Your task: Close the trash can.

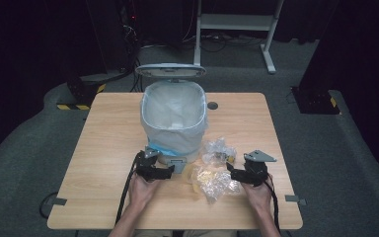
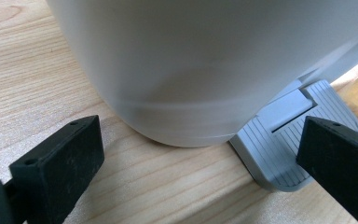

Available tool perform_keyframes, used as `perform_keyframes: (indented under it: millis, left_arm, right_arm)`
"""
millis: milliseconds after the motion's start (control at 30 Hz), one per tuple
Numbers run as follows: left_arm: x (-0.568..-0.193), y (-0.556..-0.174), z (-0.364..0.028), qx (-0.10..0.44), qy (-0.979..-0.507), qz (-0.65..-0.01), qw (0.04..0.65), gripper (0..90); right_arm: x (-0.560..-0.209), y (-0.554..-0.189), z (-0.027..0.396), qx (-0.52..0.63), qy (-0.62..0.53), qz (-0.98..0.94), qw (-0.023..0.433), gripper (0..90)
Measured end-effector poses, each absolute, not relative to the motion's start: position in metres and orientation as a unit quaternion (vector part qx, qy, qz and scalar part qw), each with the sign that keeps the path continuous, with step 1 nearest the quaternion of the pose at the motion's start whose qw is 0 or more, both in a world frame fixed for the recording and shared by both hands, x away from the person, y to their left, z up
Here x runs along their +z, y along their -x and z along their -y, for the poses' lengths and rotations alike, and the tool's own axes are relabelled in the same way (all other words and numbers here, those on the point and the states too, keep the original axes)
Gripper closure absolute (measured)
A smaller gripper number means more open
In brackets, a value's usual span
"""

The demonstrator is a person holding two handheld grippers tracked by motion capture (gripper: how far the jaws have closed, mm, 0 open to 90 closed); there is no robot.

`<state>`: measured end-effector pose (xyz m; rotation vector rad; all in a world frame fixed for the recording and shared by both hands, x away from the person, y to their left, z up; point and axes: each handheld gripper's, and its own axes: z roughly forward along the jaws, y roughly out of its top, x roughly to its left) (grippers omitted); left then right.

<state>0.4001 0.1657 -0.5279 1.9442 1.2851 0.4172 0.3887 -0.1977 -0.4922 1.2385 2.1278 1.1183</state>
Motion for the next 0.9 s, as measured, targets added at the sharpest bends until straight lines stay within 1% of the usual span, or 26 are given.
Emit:
perform_keyframes:
  millis: [133,367,900]
  left_arm:
    - [-0.528,-0.4,-0.166,0.163,-0.76,-0.503,0.377,0.8]
    - [-0.528,-0.4,-0.166,0.163,-0.76,-0.502,0.378,0.7]
    - [-0.528,-0.4,-0.166,0.163,-0.76,-0.504,0.377,0.8]
  right_arm:
    - [-0.494,-0.395,0.192,0.4,-0.444,-0.773,0.21,20.5]
    - [-0.485,-0.401,0.187,0.409,-0.437,-0.773,0.21,21.9]
    - [-0.49,-0.436,0.156,0.362,-0.431,-0.801,0.204,23.6]
